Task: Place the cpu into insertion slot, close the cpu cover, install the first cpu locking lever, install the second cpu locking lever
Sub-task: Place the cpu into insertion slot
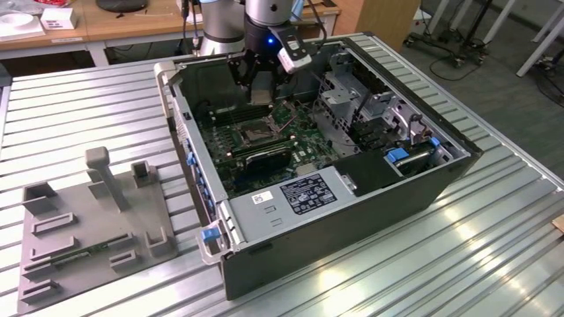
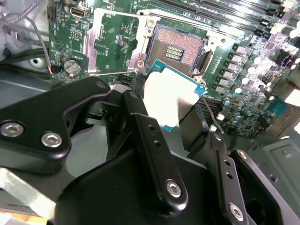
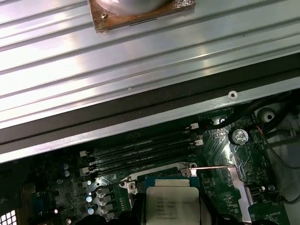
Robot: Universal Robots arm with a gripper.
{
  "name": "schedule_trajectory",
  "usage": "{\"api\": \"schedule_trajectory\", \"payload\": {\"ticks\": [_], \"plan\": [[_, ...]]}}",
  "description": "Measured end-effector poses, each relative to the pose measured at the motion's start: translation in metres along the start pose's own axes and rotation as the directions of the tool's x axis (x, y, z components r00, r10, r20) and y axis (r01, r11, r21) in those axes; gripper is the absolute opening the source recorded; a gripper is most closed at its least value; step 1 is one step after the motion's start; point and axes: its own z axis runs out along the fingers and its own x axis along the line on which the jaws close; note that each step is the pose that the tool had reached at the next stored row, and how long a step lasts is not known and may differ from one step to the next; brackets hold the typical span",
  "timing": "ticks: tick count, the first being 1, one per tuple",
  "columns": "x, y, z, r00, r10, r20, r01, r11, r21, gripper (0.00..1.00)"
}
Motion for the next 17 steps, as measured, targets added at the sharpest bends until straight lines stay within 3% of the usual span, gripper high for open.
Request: {"api": "schedule_trajectory", "payload": {"ticks": [6, 10, 17], "plan": [[0.0000, 0.0000, 0.0000, 1.0000, 0.004, 0.0005, -0.004, 1.0000, 0.0000, 0.54], [0.0000, 0.0000, 0.0004, 0.9983, 0.057, 0.0049, -0.057, 0.9984, 0.0001, 0.54], [0.0000, 0.0000, 0.0005, 0.9981, 0.062, 0.0054, -0.062, 0.9981, 0.0001, 0.54]]}}
